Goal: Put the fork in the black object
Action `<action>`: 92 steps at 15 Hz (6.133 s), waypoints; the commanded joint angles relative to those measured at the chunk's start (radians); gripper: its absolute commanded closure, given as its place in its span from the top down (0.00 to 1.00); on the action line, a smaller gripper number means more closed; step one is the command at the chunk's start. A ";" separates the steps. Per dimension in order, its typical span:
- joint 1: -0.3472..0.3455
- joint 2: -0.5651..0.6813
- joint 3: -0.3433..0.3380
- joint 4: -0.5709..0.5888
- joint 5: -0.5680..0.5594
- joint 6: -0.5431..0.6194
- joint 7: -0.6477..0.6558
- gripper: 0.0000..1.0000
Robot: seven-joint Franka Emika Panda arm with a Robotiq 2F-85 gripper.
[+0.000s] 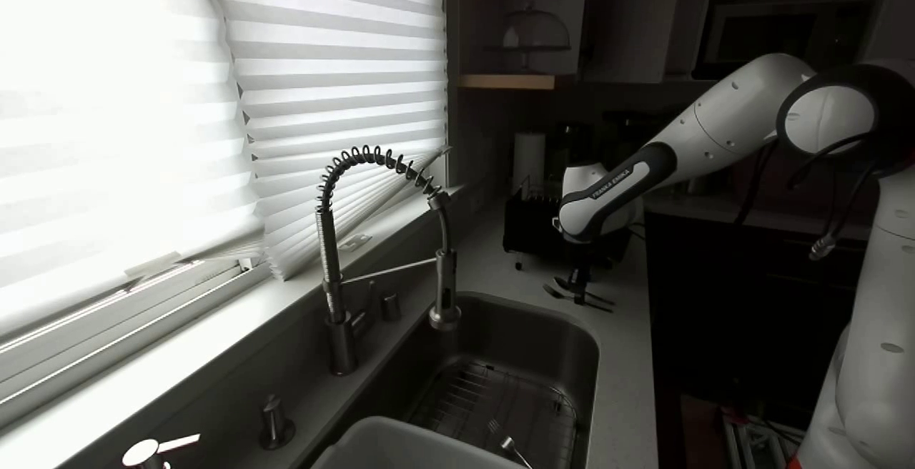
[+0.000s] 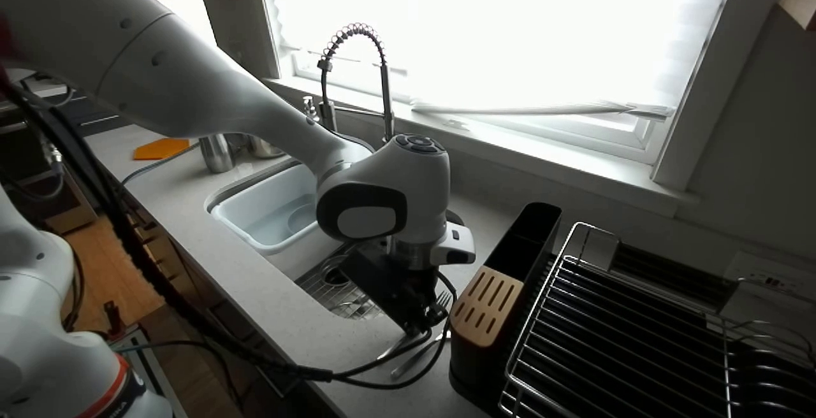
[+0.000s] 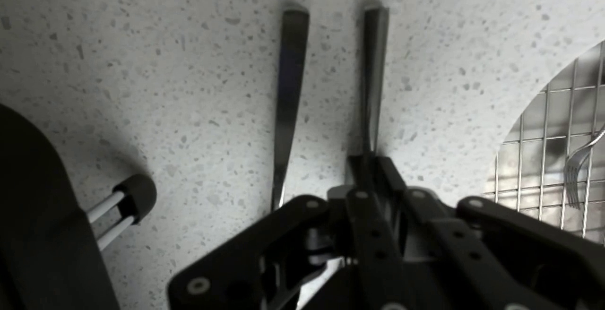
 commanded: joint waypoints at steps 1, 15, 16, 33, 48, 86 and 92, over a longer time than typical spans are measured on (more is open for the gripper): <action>-0.015 0.006 0.005 -0.002 0.035 0.006 -0.038 0.02; 0.062 -0.315 0.021 0.084 0.057 -0.278 0.077 0.02; 0.071 -0.330 0.021 0.098 0.070 -0.311 0.091 0.02; 0.059 -0.308 0.011 0.187 0.214 0.070 0.490 0.02; -0.023 -0.178 0.017 0.119 -0.139 0.562 0.876 0.02; -0.120 -0.175 0.020 0.018 -0.894 0.566 1.655 0.63; -0.103 -0.222 0.021 0.006 -0.794 0.544 1.592 1.00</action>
